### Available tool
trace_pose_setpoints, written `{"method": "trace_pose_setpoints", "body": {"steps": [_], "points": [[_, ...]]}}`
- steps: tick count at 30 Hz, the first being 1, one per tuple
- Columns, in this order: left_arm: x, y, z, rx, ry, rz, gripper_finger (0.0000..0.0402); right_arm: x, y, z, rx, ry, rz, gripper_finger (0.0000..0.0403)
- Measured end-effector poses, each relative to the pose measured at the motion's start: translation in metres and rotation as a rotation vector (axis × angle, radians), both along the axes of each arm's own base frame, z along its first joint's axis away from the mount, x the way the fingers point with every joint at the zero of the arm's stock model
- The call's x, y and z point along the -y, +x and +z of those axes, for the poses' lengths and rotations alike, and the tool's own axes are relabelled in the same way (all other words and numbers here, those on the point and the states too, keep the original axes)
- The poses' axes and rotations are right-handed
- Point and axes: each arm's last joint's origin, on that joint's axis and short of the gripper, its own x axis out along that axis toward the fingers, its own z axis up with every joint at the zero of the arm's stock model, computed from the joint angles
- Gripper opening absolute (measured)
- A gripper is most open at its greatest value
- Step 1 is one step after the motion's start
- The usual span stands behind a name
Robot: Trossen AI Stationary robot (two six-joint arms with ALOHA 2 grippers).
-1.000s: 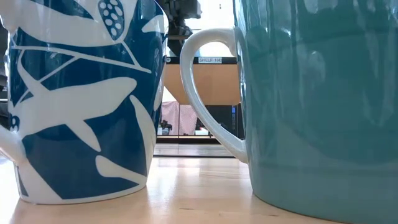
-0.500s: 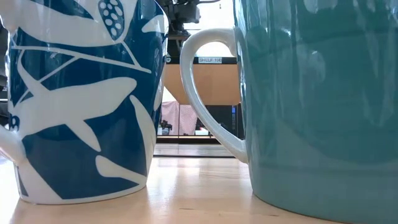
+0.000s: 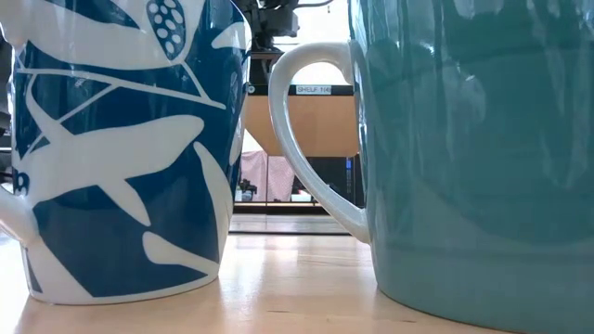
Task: Place coffee mugs
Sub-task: Put the blue mug on the shelf
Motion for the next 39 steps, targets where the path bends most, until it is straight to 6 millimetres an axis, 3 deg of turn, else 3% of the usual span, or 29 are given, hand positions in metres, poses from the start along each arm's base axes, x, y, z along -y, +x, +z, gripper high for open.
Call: {"method": "trace_pose_setpoints", "body": {"steps": [13,39], "points": [[-0.001,0.008,0.004,0.088,0.024,0.019,0.0127,0.0,0.0,0.0,-0.005,-0.003,0.001,0.0185],[-0.002,0.013,0.007,0.147,0.08,0.085,0.013,0.0,0.0,0.0,-0.004,0.002,0.006,0.0185]]}}
